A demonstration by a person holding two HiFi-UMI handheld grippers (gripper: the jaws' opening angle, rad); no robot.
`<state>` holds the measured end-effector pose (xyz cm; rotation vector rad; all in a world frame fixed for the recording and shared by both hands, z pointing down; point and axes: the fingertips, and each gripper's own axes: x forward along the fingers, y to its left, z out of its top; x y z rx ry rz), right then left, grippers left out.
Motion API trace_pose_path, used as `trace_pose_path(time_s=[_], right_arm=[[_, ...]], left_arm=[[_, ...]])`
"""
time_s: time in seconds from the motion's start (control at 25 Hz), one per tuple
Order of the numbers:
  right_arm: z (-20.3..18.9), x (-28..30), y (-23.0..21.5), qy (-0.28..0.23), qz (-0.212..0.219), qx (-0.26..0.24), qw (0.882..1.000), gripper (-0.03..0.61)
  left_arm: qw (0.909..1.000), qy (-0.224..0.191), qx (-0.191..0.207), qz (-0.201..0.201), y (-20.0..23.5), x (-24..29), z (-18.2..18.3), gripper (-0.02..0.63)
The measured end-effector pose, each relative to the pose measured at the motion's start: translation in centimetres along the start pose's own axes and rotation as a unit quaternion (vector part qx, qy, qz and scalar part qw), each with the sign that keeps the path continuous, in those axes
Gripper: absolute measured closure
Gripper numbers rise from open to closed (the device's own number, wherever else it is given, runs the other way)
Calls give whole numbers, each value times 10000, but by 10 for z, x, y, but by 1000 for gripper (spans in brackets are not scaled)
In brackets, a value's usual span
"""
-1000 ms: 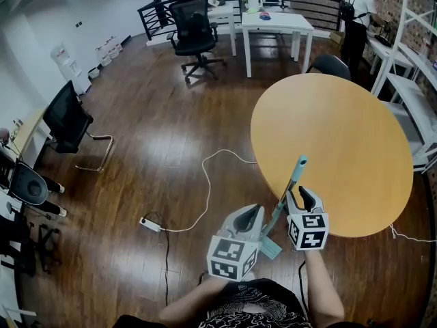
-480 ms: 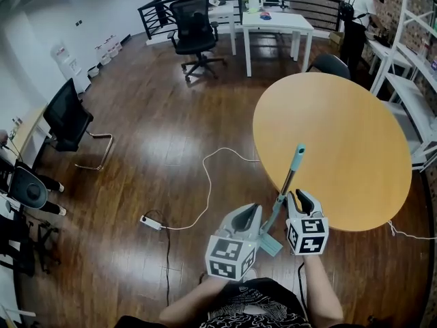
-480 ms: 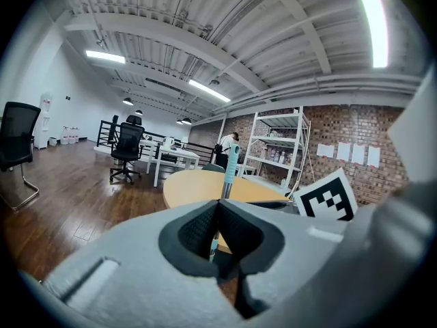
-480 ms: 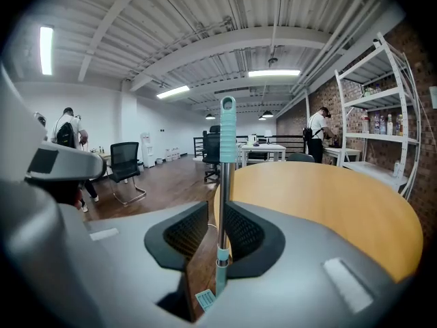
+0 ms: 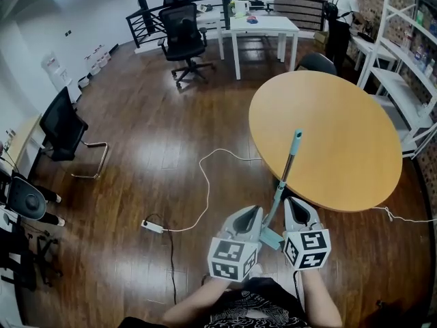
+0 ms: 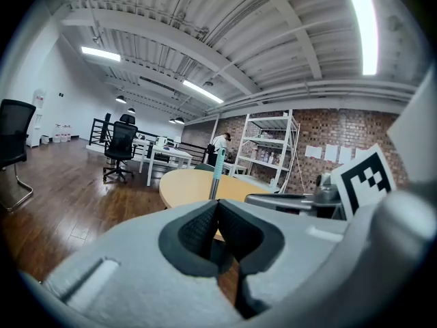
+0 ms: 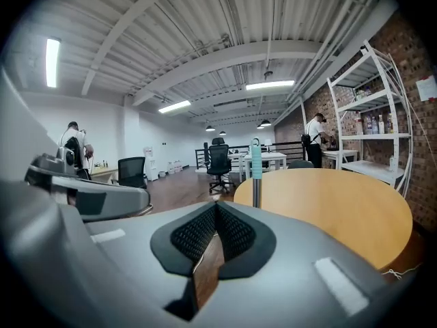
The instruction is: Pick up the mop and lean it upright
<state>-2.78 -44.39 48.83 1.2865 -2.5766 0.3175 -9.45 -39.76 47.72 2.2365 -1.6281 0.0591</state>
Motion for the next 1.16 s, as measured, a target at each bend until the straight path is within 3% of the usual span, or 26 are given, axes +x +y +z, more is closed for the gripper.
trace_pose_path(time_s=[0.4,1.16], right_arm=[[15,-54,56,-374,182,166,9990,578],[4,-82,71,-395,204,202,9988,578]], left_arm=[[9994,-31,241,-252,-21,-41,-5,611],[9989,-26,309,-338,-37,-65,-14,611]])
